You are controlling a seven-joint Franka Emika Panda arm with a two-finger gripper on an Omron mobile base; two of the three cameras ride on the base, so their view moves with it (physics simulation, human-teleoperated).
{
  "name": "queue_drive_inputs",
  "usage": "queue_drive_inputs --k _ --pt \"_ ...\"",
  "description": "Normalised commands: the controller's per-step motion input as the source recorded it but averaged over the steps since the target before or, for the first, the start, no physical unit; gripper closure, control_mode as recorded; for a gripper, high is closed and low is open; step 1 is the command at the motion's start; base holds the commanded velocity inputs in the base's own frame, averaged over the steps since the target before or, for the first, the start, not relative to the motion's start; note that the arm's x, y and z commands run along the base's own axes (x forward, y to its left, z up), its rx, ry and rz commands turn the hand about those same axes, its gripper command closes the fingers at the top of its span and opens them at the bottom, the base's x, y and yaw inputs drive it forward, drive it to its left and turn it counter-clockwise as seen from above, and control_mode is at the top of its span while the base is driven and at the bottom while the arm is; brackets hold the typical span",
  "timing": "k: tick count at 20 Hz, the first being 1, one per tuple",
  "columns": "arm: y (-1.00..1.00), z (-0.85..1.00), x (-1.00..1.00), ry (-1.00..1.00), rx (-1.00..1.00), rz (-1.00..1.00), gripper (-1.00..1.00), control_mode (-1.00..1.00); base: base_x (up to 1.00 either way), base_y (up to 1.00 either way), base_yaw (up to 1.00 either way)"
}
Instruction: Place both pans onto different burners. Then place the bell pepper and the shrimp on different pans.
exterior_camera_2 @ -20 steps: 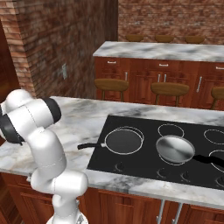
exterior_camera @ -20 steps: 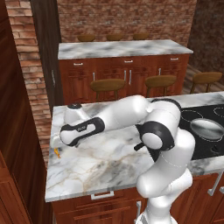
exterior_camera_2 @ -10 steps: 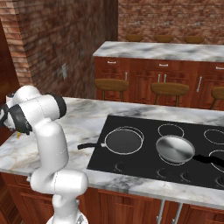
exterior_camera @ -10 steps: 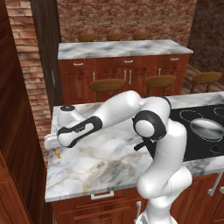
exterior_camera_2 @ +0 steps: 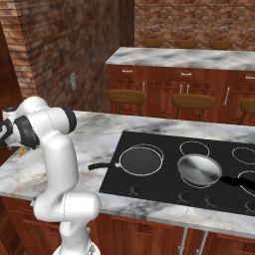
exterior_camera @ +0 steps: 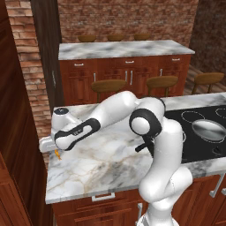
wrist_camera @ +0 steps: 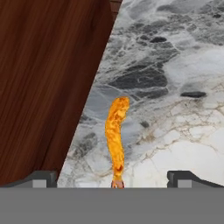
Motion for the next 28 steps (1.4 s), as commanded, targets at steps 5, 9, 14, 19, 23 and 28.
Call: queue_drive_inputs --k 5,9,14,19,23,28 --pt "0.00 -0.06 0.12 0.00 0.00 0.00 -1.00 -1.00 0.00 0.00 0.00" --pt "0.00 -0.13 0.08 0.00 0.00 0.00 -1.00 -1.00 0.00 0.00 0.00" --pt "0.00 -0.16 0.12 -0.01 0.00 0.00 -1.00 -1.00 0.00 0.00 0.00" --pt "0.01 -0.14 0.19 0.00 0.00 0.00 -1.00 -1.00 0.00 0.00 0.00" --pt "0.06 -0.11 0.18 0.00 0.00 0.00 -1.00 -1.00 0.00 0.00 0.00" --pt "0.17 -0.14 0.15 0.00 0.00 0.00 -1.00 -1.00 0.00 0.00 0.00"
